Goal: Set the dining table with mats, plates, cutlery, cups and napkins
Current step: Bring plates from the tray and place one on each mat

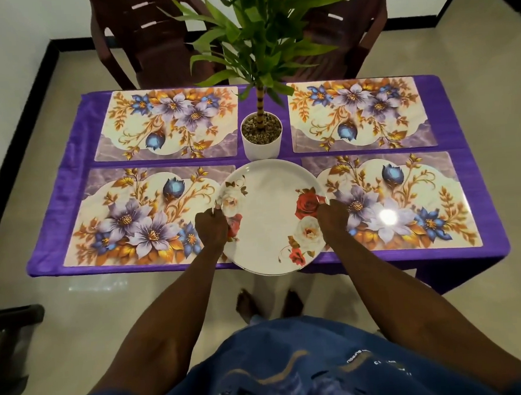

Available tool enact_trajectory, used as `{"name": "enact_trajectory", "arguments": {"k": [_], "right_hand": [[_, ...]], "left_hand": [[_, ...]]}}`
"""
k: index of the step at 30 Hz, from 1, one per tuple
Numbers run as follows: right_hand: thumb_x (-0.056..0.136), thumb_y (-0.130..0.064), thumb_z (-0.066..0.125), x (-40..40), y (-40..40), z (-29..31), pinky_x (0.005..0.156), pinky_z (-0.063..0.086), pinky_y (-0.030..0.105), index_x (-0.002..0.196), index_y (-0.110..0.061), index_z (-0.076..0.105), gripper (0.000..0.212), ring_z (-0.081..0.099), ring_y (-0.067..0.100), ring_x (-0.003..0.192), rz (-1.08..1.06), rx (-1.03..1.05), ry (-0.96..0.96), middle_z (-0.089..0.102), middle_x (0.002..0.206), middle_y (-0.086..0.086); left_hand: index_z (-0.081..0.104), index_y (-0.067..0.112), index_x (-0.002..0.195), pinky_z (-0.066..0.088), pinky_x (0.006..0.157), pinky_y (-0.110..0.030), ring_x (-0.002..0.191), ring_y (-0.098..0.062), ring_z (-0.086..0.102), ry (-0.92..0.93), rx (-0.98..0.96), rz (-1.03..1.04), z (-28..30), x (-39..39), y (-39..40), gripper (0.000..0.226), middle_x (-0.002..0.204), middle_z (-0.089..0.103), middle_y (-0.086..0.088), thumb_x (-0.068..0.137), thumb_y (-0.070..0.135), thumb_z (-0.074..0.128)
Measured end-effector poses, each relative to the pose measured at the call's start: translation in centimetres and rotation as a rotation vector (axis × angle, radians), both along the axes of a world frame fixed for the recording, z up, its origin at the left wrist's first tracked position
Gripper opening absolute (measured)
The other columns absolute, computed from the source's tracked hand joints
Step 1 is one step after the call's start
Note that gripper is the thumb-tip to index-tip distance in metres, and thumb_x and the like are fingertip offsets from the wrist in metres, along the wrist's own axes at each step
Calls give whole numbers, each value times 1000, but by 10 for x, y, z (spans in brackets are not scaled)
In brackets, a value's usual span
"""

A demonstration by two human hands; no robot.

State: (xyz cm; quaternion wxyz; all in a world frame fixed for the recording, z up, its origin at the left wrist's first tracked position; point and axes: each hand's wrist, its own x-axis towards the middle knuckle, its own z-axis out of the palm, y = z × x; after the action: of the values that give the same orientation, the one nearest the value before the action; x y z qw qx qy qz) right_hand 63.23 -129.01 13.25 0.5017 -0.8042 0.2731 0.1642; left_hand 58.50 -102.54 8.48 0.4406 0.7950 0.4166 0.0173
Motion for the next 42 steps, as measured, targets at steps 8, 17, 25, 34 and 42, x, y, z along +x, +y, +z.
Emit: {"name": "enact_trajectory", "arguments": {"k": [8,17,25,34,42], "right_hand": [[99,-23,50,-7,18,-9,98,48,39,126,0,58,36,60,33,113,-75,-287,-85,64,122,16],[101,-23,49,-19,21,-1,101,42,28,133,1,48,40,54,28,122,-202,-278,-85,58,130,14],[96,-6,49,-30,26,37,41,40,4,117,8,55,26,49,13,63,-57,-60,-10,52,86,6],[97,-26,57,-12,24,25,89,51,34,125,3,55,40,61,30,110,-141,-319,21,62,120,17],[96,-25,59,-12,29,30,90,52,37,127,2,57,41,62,32,109,-176,-391,-14,63,122,18]], "left_hand": [[68,-2,94,58,71,-38,81,-30,69,-30,12,-62,19,-8,5,41,89,70,-17,96,36,54],[68,0,109,60,77,-42,87,-32,70,58,40,-14,36,-12,-10,38,100,72,-17,97,32,54],[66,3,108,55,88,-37,95,-26,65,147,56,54,52,-7,-18,41,105,69,-13,93,41,59],[60,-6,115,52,73,-17,84,-22,64,134,-18,55,59,-7,-21,35,96,68,-12,101,24,49],[61,-4,113,54,73,-18,83,-21,66,149,-11,30,63,-6,-25,33,92,68,-13,100,25,54]]}}
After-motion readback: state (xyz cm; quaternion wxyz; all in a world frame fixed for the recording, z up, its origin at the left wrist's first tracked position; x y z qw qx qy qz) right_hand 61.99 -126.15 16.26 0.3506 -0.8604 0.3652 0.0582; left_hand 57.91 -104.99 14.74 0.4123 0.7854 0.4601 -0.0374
